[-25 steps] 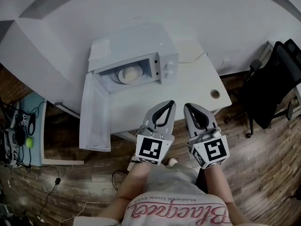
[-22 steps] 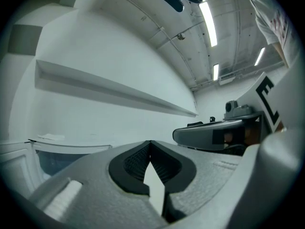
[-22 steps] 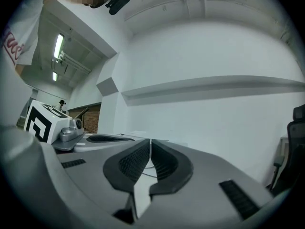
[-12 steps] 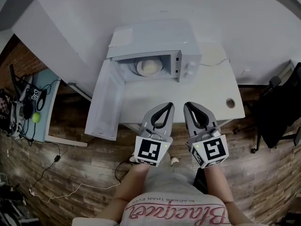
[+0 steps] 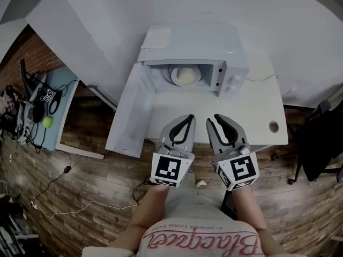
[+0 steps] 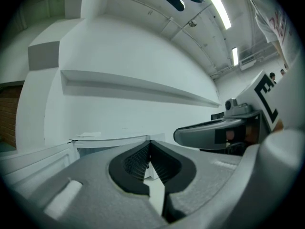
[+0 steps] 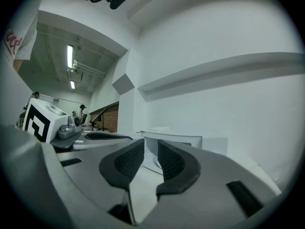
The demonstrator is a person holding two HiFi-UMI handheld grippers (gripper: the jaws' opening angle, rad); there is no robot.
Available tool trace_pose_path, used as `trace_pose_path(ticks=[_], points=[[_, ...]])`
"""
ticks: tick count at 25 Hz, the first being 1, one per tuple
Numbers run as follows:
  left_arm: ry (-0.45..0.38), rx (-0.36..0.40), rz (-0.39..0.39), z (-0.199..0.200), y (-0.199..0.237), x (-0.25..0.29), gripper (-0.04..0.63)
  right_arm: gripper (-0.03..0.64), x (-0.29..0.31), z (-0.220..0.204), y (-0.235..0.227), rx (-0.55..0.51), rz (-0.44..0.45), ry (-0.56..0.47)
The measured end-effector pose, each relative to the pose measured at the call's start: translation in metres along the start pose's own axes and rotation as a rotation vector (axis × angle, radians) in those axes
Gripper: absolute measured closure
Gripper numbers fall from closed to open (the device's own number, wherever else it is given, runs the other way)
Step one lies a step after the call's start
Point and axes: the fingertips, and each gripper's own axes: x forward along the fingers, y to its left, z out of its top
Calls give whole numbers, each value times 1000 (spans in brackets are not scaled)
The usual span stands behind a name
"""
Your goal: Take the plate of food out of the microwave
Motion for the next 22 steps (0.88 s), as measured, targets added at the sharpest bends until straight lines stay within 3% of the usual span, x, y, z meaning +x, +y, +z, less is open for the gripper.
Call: trace_pose_path(ticks=[7, 10, 12, 18, 22], points=[[0, -10, 5, -6, 34, 15, 591, 434, 37, -3, -2, 34, 7, 6], [4, -17, 1, -11, 50, 23, 591, 286, 57, -6, -4, 35, -11, 7], [7, -16, -4, -14, 60, 29, 591, 240, 68, -7, -6, 12, -35, 1], [10, -29, -7, -23, 95, 42, 591, 240, 103, -17, -3, 0, -20, 47], [17, -40, -19, -34, 113, 51, 591, 305, 123, -31, -8, 15, -51, 94]])
